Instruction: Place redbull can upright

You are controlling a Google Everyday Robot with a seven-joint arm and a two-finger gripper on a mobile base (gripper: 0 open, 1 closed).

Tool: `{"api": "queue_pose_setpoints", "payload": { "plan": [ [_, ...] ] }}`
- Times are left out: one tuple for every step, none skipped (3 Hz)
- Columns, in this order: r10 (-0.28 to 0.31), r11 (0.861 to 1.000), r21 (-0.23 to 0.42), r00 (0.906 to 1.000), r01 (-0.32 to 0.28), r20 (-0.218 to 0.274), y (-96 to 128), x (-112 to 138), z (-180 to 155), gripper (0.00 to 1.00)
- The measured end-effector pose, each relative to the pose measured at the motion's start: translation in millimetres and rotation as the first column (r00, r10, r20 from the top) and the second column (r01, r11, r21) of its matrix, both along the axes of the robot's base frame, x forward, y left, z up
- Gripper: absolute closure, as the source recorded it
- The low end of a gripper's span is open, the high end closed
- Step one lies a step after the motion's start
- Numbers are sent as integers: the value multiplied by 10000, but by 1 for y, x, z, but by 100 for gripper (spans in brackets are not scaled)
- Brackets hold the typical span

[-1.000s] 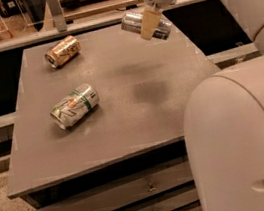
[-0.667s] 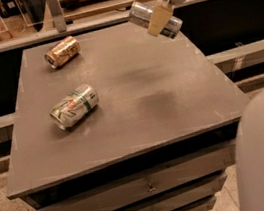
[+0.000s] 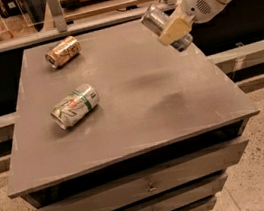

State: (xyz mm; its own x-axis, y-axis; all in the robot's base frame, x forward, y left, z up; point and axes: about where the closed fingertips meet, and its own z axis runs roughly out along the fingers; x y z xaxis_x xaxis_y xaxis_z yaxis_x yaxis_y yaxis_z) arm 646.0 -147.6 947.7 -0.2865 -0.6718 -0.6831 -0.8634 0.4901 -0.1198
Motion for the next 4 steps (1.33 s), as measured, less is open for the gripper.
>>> {"api": "queue_pose_setpoints", "payload": {
  "plan": [
    [523,9906,1229,9960,-608,718,-6,-8,-7,100],
    [772,9699,2198,9885,-1047,1301,-13,-17,-7,100],
    [774,9699,2198,9885,-1048,1300,-13,-17,-7,100],
    [604,9553,2803,9900,-944,1276,-14,-18,-10,100]
  ]
}}
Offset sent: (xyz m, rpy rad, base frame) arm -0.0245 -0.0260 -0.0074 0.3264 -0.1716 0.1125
